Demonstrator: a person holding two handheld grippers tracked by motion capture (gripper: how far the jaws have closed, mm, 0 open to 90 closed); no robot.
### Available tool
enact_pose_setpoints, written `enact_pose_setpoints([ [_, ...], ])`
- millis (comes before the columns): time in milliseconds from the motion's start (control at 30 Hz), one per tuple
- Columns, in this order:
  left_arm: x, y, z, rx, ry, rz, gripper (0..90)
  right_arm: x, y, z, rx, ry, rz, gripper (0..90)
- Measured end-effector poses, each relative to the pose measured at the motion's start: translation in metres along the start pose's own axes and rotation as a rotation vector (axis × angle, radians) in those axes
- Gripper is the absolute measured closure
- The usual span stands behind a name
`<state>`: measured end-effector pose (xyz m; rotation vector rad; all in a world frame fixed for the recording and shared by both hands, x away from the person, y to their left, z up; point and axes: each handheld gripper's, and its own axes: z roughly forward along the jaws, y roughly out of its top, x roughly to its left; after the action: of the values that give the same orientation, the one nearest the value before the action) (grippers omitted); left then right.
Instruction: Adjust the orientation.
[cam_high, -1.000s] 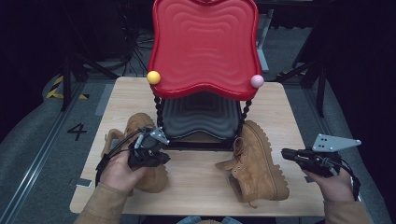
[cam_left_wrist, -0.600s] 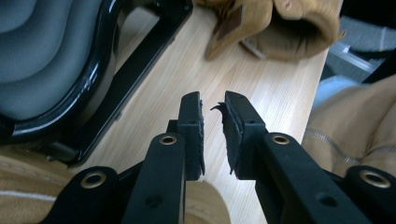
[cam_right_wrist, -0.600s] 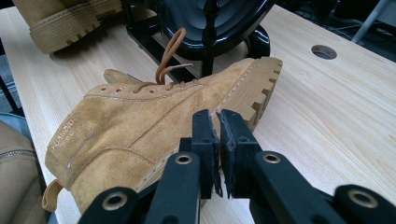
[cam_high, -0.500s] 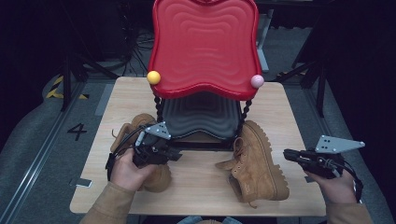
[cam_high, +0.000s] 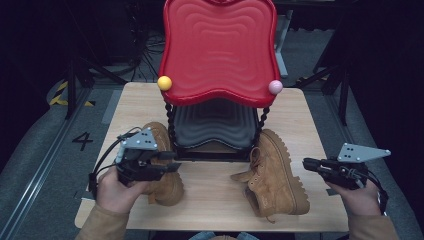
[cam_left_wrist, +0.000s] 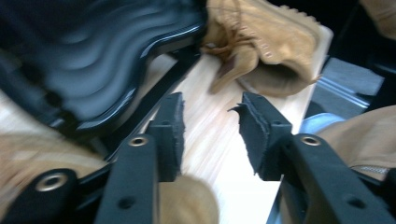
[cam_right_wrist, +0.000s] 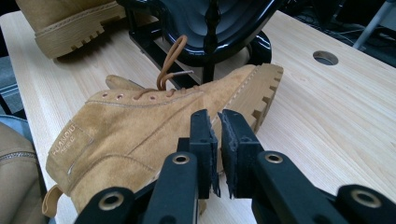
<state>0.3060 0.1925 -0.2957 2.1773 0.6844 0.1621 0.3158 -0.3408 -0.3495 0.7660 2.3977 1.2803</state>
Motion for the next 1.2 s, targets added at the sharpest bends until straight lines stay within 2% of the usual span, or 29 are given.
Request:
enact_pose_setpoints([
  [100,0.006,-0.01,-0.011,-0.01,0.014,-0.049,53.3,0.0,0.003,0.005,0.003,0.012,-0.006,82.7],
  [167,0.009,-0.014,-0.016,0.0,0.022,-0.081,45.5,0.0,0.004,0.008,0.005,0.018,-0.014,82.6],
  [200,0.009,-0.015,-0.016,0.021,0.027,-0.092,41.9,0.0,0.005,0.009,0.005,0.023,-0.016,82.5],
  [267,0.009,-0.018,-0.014,0.069,0.078,-0.11,30.0,-0.001,0.007,0.011,0.004,0.026,-0.018,82.3],
  [300,0.009,-0.02,-0.012,0.096,0.088,-0.111,29.9,-0.002,0.007,0.012,0.004,0.028,-0.018,82.3],
  [333,0.01,-0.023,-0.007,0.128,0.083,-0.103,33.5,-0.002,0.008,0.012,0.003,0.03,-0.017,82.2],
  [400,0.01,-0.025,-0.001,0.157,0.086,-0.102,35.4,-0.002,0.01,0.015,0.002,0.036,-0.024,81.8],
  [633,0.006,-0.024,0.018,0.239,0.047,-0.075,34.2,-0.002,0.011,0.019,0.004,0.047,-0.028,81.0],
  [700,0.004,-0.023,0.025,0.264,0.034,-0.084,34.1,-0.002,0.011,0.019,0.004,0.045,-0.029,81.0],
  [867,0.005,-0.023,0.043,0.317,0.034,-0.078,34.5,-0.002,0.01,0.018,0.006,0.046,-0.024,80.6],
  [967,0.004,-0.022,0.051,0.335,0.056,-0.079,32.3,-0.002,0.009,0.018,0.009,0.045,-0.024,80.3],
  [1067,0.005,-0.019,0.06,0.382,0.081,-0.09,26.5,-0.001,0.008,0.018,0.014,0.045,-0.023,80.2],
  [1167,0.005,-0.018,0.067,0.41,0.077,-0.073,35.8,-0.001,0.007,0.017,0.014,0.044,-0.018,79.7],
  [1200,0.005,-0.018,0.07,0.418,0.082,-0.067,36.4,-0.001,0.007,0.017,0.015,0.042,-0.018,79.6],
])
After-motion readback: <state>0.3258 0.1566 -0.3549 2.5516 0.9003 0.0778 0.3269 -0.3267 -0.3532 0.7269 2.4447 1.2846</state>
